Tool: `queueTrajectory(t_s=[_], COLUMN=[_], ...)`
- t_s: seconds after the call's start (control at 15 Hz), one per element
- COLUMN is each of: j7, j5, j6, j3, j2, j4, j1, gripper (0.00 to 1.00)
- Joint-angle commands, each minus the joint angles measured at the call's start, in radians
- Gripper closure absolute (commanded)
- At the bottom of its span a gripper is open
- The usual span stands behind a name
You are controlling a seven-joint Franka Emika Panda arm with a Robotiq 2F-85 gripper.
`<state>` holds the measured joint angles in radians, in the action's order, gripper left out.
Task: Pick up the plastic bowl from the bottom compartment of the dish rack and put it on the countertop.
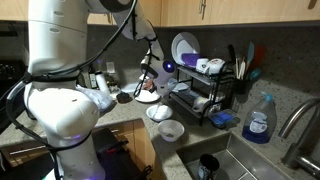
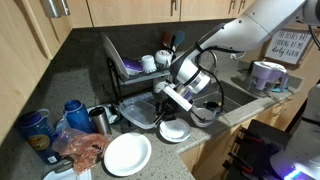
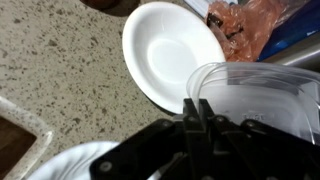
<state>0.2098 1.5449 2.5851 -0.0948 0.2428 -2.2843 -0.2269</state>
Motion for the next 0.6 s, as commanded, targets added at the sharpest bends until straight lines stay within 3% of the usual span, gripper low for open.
queueTrajectory(t_s=[0.0, 0.53], j7=[0.064, 0.08], j5=[-0.061, -0.112], j6=[-0.154, -0.309], j3=[-0.009, -0.006], j2=[-0.056, -0.055], j4=[-0.044, -0.053], j1=[0.045, 0.062], gripper=[0.98, 0.98])
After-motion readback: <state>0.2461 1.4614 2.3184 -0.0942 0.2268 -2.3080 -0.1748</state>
